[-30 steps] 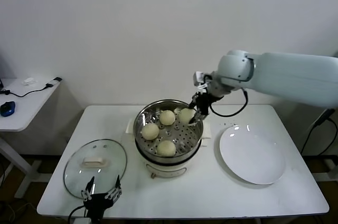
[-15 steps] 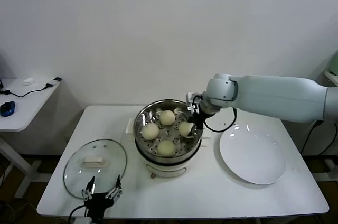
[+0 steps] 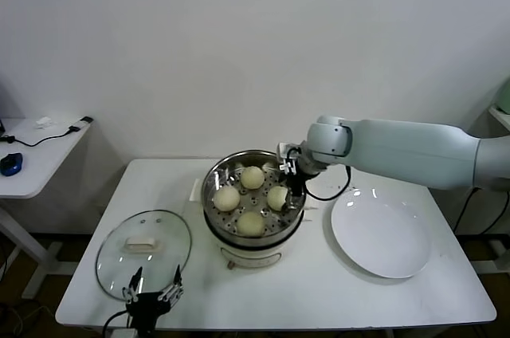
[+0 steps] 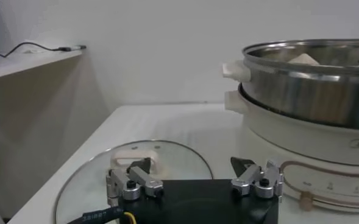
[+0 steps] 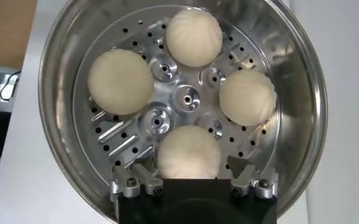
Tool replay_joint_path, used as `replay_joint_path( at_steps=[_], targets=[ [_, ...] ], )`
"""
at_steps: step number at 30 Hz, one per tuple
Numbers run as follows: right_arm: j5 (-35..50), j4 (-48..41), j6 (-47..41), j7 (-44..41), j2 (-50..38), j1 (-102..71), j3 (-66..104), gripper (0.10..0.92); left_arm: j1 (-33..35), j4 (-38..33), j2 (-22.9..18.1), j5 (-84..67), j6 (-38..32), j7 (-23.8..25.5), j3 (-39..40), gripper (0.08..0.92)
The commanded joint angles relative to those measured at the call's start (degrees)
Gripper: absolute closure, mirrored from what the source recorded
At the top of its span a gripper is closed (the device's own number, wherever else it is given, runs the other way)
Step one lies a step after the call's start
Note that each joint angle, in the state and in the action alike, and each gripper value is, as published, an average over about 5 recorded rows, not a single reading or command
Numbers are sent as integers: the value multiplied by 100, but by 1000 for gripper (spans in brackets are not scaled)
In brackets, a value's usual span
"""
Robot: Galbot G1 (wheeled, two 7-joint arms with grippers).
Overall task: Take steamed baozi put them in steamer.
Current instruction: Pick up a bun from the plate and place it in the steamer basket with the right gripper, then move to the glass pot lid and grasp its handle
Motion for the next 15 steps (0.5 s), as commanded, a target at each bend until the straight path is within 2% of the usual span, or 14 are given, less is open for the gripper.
replay_joint_path(
  at_steps=[1, 4, 6, 11, 15],
  targets=[
    [60, 141, 403, -579, -356, 273, 343, 204, -1, -35, 15, 39, 5, 6, -20, 177],
    [369, 221, 424, -558, -783, 337, 841, 203, -16, -49, 36, 67, 10, 13, -27, 177],
    [605, 270, 346, -235, -1150, 215, 1358, 203, -29, -60, 54, 42, -4, 10, -32, 177],
    [817, 324, 571, 1481, -2048, -973, 3153, 203, -135, -71, 78, -156, -109, -59, -64, 177],
    [670, 544, 907, 2677, -2678, -2849, 5227, 203, -244, -18, 132, -155, -230, -182, -101, 177]
  ],
)
